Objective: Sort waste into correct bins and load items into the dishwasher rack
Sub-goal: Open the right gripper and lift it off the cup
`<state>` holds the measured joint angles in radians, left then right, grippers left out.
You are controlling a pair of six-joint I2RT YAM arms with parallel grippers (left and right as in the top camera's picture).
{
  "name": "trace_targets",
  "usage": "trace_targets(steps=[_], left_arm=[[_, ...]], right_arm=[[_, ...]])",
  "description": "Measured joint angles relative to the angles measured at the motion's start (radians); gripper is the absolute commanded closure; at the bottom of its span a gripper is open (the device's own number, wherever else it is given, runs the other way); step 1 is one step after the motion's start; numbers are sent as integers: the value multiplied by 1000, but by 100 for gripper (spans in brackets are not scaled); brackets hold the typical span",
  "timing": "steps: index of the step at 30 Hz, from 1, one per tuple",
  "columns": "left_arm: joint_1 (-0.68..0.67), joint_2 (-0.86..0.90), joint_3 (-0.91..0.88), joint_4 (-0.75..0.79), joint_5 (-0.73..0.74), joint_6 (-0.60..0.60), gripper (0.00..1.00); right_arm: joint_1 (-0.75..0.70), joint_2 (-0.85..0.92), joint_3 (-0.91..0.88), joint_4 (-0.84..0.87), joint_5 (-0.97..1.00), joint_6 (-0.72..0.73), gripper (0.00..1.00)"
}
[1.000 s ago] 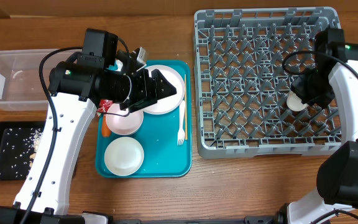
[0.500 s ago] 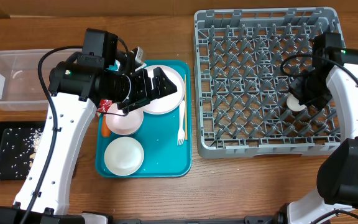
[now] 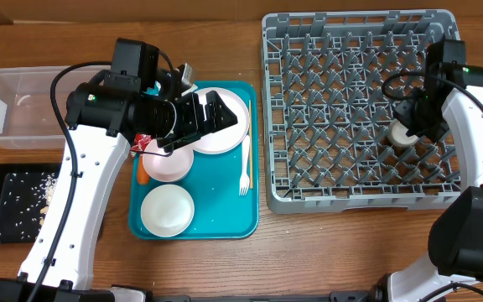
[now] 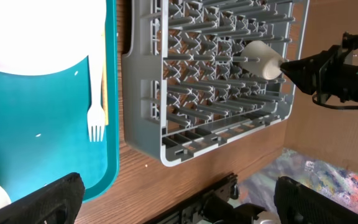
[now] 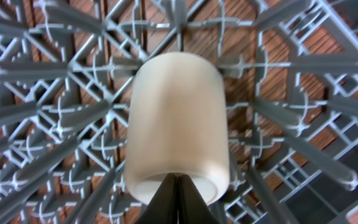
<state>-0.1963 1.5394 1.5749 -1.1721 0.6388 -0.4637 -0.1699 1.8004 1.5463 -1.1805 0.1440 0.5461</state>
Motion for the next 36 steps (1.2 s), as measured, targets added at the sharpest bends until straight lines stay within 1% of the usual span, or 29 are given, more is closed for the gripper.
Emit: trace_targets(steps=[2,13,15,18,25,31,36], left_arm=[[0,0,0,-2,-5,0,0],[0,0,0,-10,-13,19,0],[0,0,0,-10,-13,24,0],[0,0,0,-12,-15,30,0],[0,0,0,-18,-16,31,0],[0,0,0,-16,-16,31,0],[0,0,0,-14,-16,31,0]], right_arm=[[-2,0,0,7,18,0,94],[-66,0,0,13,57,-23,94],[-71,0,0,10,58,-23,96],[-72,0,0,-5,53,-24,96],[-69,-2,72,-122,-5,-24,96],[-50,-13,91,-130,-67,-61,96],[-38,-10,65,-81,-88,-79,96]])
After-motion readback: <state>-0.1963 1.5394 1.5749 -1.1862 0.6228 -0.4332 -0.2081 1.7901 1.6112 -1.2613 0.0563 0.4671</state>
